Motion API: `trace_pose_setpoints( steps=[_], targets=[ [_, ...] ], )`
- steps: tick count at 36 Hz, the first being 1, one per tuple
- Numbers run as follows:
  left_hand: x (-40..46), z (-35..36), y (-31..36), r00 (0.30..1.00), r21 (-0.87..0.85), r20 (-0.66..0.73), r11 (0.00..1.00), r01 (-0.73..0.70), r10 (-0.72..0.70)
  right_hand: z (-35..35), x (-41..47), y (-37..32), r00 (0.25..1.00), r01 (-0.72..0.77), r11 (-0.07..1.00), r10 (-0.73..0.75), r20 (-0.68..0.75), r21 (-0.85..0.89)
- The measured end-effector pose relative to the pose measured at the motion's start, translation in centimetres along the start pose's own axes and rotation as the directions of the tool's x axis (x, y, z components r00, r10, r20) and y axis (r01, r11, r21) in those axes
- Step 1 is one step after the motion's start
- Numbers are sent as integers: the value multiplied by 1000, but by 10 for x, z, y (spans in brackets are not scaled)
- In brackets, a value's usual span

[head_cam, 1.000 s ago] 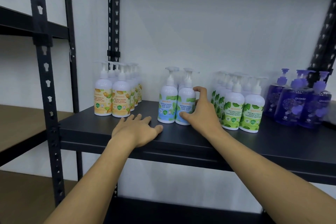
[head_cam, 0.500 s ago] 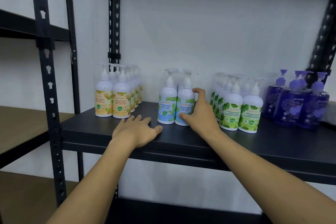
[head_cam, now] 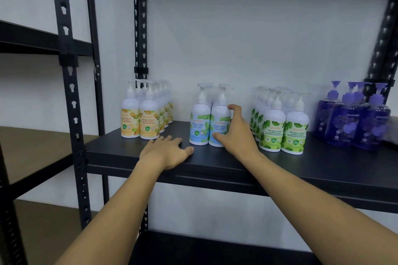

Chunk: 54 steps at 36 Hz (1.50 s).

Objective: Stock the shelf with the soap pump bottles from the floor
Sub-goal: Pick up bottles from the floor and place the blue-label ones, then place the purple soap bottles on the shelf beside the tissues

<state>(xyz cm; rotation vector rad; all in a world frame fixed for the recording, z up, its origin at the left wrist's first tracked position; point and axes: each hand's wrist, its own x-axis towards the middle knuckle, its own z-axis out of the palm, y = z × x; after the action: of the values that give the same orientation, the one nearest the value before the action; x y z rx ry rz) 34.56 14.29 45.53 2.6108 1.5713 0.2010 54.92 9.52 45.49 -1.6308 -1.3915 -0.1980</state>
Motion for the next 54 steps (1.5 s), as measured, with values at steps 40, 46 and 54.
trace_pose_setpoints(
  steps=[40,46,54],
  targets=[
    [-104,71,362,595,-109,-383,605,-789,707,-367,-217,148,926,-220,737,365,101,-639],
    [-139,130,436,449,-99,-407,451,-887,795,-413,-313,204,817,-422,609,576,8,-672],
    [-183,236,509,353,-147,-105,336,-930,930,-429,-441,274,637,-583,414,767,-76,-699]
  ],
)
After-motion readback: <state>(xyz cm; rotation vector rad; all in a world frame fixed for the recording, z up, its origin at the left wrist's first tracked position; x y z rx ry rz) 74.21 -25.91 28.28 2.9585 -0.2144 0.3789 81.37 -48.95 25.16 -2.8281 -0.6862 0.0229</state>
